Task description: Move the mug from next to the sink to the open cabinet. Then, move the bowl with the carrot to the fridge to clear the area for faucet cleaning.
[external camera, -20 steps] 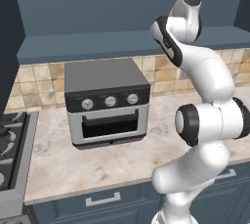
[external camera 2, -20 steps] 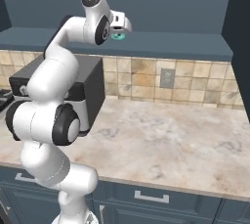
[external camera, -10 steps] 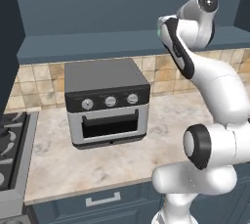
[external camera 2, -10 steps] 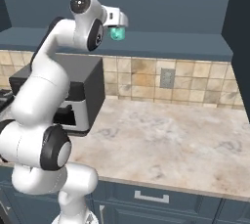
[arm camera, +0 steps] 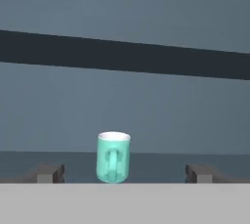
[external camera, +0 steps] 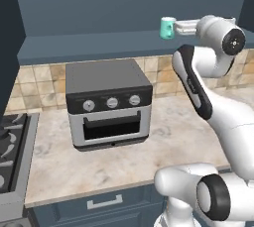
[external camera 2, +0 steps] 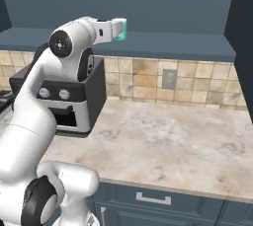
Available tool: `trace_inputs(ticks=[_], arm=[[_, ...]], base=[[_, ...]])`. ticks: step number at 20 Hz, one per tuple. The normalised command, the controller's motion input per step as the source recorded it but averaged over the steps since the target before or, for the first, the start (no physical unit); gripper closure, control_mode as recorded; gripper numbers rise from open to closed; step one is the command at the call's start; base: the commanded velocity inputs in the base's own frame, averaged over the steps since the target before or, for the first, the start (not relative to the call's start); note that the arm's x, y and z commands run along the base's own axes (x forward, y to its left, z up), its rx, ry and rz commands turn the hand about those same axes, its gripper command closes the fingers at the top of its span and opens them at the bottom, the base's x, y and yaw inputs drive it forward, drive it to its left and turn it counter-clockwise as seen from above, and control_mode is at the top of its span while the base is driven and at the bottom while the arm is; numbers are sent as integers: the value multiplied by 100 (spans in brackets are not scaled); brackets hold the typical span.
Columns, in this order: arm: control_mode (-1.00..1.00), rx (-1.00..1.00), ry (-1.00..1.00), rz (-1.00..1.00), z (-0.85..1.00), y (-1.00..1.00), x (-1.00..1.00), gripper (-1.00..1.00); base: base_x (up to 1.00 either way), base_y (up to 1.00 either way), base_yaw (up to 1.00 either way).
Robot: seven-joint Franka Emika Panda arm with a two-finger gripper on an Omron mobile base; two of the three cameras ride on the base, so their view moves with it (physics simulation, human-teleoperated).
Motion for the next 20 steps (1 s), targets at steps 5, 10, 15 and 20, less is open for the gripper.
trace_inputs(ticks=[5, 10, 15, 20], arm=[[-100, 9, 25, -21, 16, 0, -100, -100], [-100, 0, 45, -18, -32, 0, -100, -100], [-100, 3, 51, -10, -59, 0, -100, -100], [-100, 0, 36, -2, -72, 0, -57, -100]], base=[[0, 0, 0], [0, 0, 0], [0, 0, 0], [0, 0, 0]])
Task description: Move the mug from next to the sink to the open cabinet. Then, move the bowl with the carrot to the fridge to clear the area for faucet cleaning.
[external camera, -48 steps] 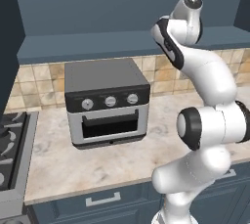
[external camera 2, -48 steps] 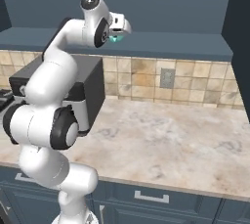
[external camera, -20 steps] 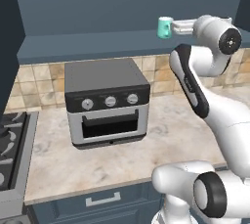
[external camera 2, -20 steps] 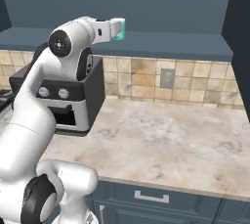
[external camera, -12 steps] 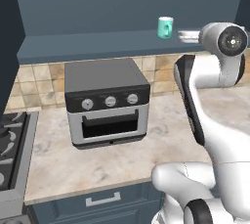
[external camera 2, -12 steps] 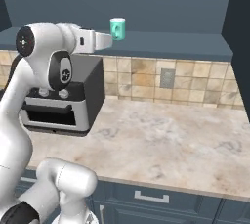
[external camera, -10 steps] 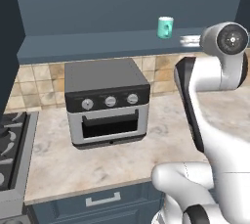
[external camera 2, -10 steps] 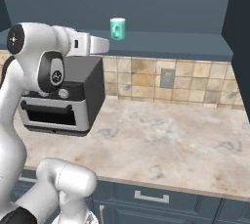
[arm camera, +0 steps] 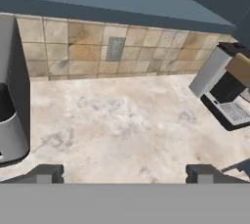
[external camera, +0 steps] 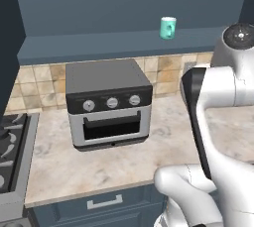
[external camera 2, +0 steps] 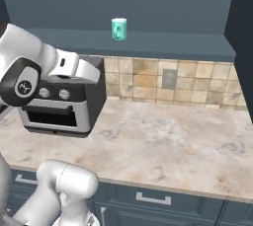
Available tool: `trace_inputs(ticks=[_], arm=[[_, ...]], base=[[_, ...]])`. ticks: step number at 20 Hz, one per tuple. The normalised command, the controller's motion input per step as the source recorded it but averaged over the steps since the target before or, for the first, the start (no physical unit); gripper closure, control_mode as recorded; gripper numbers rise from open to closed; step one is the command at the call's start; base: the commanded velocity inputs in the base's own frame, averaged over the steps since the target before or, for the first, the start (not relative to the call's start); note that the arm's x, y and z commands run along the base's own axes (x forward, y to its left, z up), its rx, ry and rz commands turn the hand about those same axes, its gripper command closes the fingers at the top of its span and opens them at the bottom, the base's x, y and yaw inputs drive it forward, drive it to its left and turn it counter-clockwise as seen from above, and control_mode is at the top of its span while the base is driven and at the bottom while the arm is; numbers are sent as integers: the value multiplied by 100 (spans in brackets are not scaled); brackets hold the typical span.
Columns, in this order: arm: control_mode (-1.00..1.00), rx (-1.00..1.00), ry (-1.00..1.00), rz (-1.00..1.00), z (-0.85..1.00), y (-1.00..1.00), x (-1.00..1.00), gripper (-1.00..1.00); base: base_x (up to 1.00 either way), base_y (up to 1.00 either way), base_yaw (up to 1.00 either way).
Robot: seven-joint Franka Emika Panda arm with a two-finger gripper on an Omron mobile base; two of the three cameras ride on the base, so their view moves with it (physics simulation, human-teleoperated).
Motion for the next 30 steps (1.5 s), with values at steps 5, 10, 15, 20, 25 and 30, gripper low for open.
trace_inputs(ticks=[5, 10, 15, 20, 25, 30], arm=[[100, 0, 6, -1, -16, 0, -13, -100], [100, 0, 0, 0, 0, 0, 0, -100], [100, 0, 0, 0, 0, 0, 0, -100], [100, 0, 0, 0, 0, 0, 0, -100], [100, 0, 0, 0, 0, 0, 0, -100], [100, 0, 0, 0, 0, 0, 0, -100]], base=[[-77, -15, -38], [-87, -22, -72], [-67, -25, -77], [-49, -35, -80], [-28, -53, -81], [-6, -89, -77]])
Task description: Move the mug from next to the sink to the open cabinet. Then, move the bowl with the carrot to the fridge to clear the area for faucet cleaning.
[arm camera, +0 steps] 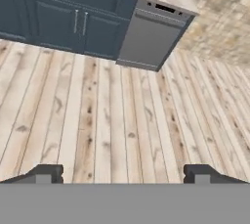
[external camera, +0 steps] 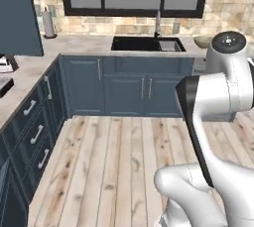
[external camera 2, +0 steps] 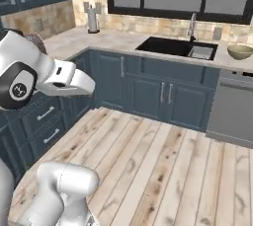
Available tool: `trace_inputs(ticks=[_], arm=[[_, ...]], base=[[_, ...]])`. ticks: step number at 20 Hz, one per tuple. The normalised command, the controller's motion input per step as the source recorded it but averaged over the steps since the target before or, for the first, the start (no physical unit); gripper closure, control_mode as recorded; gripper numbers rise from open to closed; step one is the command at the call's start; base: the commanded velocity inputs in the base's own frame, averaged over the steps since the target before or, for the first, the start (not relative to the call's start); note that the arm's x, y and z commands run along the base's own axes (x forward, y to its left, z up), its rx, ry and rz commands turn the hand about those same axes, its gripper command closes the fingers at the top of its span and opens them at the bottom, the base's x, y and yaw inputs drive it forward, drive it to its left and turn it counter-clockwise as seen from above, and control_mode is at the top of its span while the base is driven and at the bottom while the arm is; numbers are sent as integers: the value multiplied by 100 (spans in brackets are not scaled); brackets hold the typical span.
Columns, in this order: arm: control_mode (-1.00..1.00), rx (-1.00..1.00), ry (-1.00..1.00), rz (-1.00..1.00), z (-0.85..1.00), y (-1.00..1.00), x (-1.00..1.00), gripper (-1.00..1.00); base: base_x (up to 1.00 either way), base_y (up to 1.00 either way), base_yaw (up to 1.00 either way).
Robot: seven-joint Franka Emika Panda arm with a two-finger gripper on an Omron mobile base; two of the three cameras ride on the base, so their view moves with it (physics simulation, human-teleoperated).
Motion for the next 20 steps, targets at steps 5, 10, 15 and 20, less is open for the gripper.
trace_inputs(ticks=[5, 10, 15, 20], arm=[[100, 0, 0, 0, 0, 0, 0, -100], [100, 0, 0, 0, 0, 0, 0, -100], [100, 0, 0, 0, 0, 0, 0, -100], [100, 0, 0, 0, 0, 0, 0, -100]], base=[[52, -99, -64], [100, -58, -27], [100, -34, -19], [100, -7, -19]])
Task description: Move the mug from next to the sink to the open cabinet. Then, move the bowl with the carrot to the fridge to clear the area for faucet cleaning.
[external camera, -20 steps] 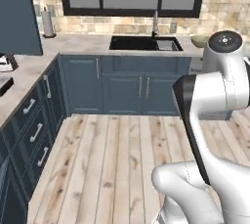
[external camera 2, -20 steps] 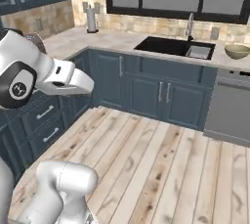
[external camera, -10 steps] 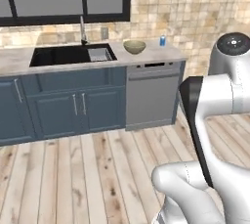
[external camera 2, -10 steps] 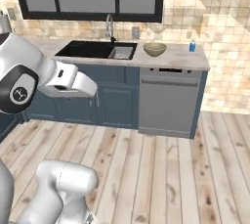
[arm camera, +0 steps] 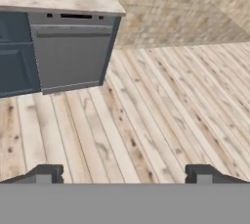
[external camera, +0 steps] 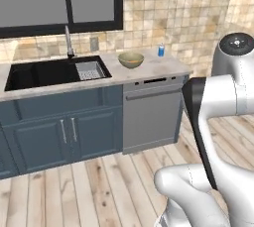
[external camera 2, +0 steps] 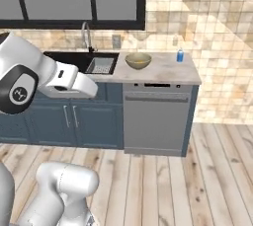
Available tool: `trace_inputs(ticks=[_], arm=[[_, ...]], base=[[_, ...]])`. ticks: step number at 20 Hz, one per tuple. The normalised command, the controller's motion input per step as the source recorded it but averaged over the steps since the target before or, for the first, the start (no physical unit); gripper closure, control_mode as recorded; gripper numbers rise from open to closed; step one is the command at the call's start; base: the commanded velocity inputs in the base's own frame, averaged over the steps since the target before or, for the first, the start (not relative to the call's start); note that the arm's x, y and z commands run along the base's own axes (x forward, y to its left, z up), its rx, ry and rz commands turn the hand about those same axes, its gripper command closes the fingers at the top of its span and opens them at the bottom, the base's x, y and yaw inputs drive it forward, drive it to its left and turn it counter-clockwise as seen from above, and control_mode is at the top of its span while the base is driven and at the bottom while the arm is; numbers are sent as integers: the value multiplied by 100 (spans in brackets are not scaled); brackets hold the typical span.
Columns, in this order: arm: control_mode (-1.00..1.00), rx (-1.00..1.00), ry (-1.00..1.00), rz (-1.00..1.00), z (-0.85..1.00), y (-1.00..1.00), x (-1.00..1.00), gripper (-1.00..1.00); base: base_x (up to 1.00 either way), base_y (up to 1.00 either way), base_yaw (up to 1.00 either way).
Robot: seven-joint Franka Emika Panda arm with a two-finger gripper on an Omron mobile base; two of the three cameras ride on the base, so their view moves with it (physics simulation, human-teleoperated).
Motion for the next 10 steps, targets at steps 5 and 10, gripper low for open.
trace_inputs(ticks=[5, 10], arm=[[100, 0, 0, 0, 0, 0, 0, -100], [100, 0, 0, 0, 0, 0, 0, -100]], base=[[100, 0, -15], [100, -4, -11]])
